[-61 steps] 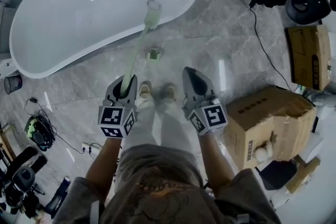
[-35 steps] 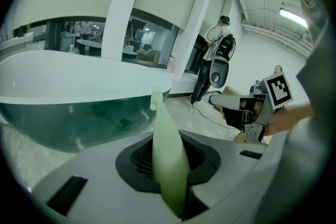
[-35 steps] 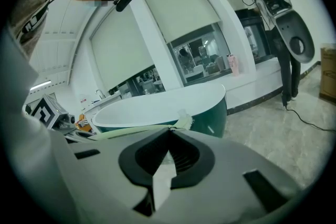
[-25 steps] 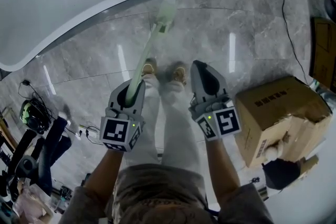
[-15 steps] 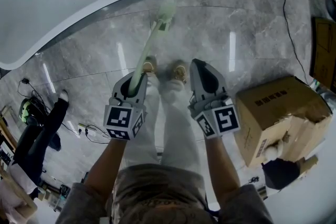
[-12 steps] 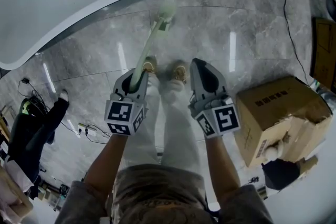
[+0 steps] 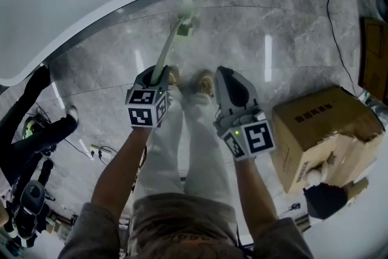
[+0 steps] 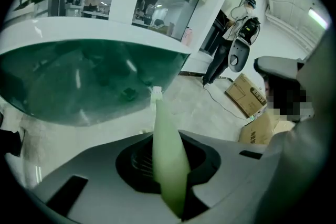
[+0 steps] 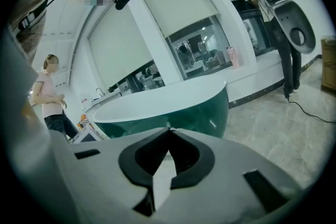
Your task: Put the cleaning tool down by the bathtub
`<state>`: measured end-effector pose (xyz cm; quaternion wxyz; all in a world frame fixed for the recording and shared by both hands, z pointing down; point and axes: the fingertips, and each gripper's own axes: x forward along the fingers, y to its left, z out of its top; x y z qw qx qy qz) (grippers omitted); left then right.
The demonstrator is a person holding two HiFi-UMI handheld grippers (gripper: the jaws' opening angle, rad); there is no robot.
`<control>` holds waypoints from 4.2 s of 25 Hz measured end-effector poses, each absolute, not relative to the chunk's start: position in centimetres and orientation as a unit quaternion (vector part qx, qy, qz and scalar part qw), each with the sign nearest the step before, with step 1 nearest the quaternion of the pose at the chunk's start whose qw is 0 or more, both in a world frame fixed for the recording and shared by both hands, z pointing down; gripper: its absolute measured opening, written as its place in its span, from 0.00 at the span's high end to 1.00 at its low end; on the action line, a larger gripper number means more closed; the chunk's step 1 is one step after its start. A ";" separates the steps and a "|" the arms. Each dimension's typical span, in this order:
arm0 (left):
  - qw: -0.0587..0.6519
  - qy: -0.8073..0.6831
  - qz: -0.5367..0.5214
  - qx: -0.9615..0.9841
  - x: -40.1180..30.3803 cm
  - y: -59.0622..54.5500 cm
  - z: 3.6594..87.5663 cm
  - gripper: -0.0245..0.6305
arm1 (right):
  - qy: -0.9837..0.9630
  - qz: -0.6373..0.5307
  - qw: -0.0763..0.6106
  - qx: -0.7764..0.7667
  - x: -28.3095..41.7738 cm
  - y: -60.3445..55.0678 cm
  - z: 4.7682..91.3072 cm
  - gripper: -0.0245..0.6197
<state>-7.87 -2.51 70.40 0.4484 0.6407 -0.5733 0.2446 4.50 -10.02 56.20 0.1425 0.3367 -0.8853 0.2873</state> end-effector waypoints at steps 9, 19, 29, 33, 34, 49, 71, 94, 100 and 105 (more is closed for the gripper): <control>0.490 -0.549 0.317 0.598 -7.3 -3.5 78.4 0.87 | -0.884 0.293 0.154 0.330 5.8 -10.1 56.8 0.96; 0.553 -0.515 0.373 0.538 -6.4 -5.3 84.9 0.88 | -0.878 0.309 0.163 0.327 7.0 -11.0 58.3 0.96; 0.585 -0.483 0.417 0.501 -6.5 -7.2 88.3 0.88 | -0.872 0.322 0.170 0.326 8.3 -12.1 59.7 0.96; 0.587 -0.469 0.436 0.495 -6.6 -7.8 89.0 0.88 | -0.869 0.331 0.169 0.326 8.2 -12.1 60.1 0.96; 0.587 -0.464 0.444 0.494 -6.6 -7.8 89.2 0.88 | -0.869 0.332 0.169 0.326 8.2 -12.1 60.3 0.96; 0.607 -0.413 0.491 0.468 -6.6 -4.9 88.8 0.88 | -0.869 0.338 0.158 0.324 7.7 -12.8 60.1 0.96; 0.602 -0.363 0.564 0.432 -7.6 -0.9 90.4 0.90 | -0.870 0.340 0.159 0.319 8.5 -12.5 60.6 0.96; 0.581 -0.445 0.463 0.500 -5.0 -2.5 87.6 0.77 | -0.880 0.332 0.153 0.304 7.2 -12.2 59.1 0.96; 0.578 -0.453 0.453 0.506 -5.4 -2.6 86.9 0.78 | -0.880 0.334 0.147 0.305 6.5 -12.3 58.7 0.96; 0.575 -0.452 0.456 0.507 -5.7 -2.5 86.6 0.78 | -0.880 0.332 0.150 0.303 6.1 -11.5 58.7 0.96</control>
